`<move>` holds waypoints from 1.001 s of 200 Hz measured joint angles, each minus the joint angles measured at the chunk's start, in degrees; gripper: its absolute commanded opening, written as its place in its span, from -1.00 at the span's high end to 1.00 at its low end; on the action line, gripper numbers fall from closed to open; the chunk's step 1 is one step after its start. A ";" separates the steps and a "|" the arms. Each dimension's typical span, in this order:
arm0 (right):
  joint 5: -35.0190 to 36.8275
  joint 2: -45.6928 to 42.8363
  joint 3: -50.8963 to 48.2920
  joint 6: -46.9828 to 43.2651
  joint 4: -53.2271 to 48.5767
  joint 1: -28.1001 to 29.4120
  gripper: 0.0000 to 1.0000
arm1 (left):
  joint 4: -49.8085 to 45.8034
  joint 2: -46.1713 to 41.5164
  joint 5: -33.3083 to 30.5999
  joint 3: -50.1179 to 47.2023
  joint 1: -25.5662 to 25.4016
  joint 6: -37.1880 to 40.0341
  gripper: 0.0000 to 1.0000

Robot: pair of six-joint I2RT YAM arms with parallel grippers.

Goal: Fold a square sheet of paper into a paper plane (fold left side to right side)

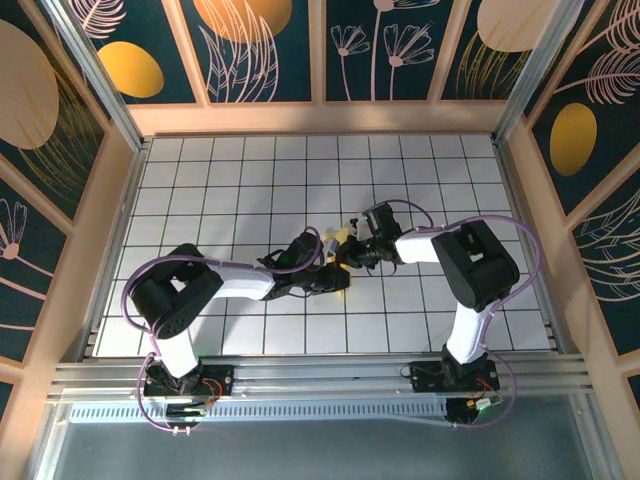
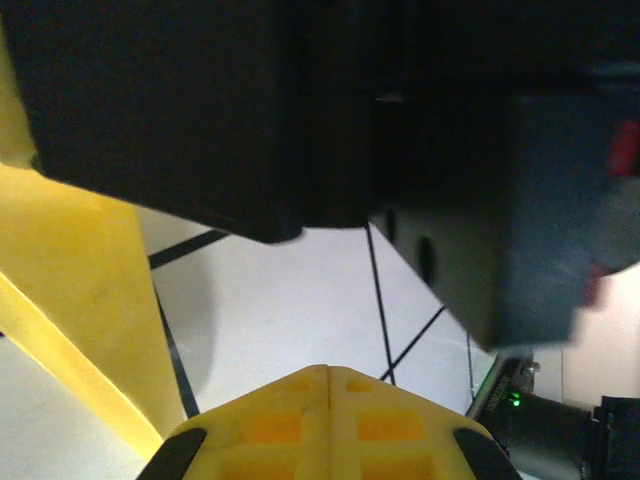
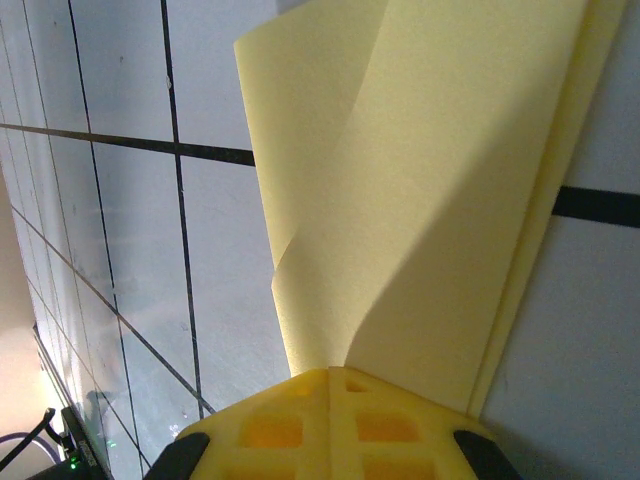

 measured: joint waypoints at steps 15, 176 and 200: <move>0.00 0.00 0.00 0.00 -0.02 0.00 1.00 | -0.48 1.29 0.20 0.48 0.04 0.37 1.00; 0.13 0.11 0.37 0.00 -0.48 0.11 1.00 | -1.66 4.98 0.57 3.28 0.26 1.51 1.00; 0.15 0.11 0.37 -0.02 -0.48 0.11 1.00 | -1.66 5.49 0.59 2.69 0.26 1.51 1.00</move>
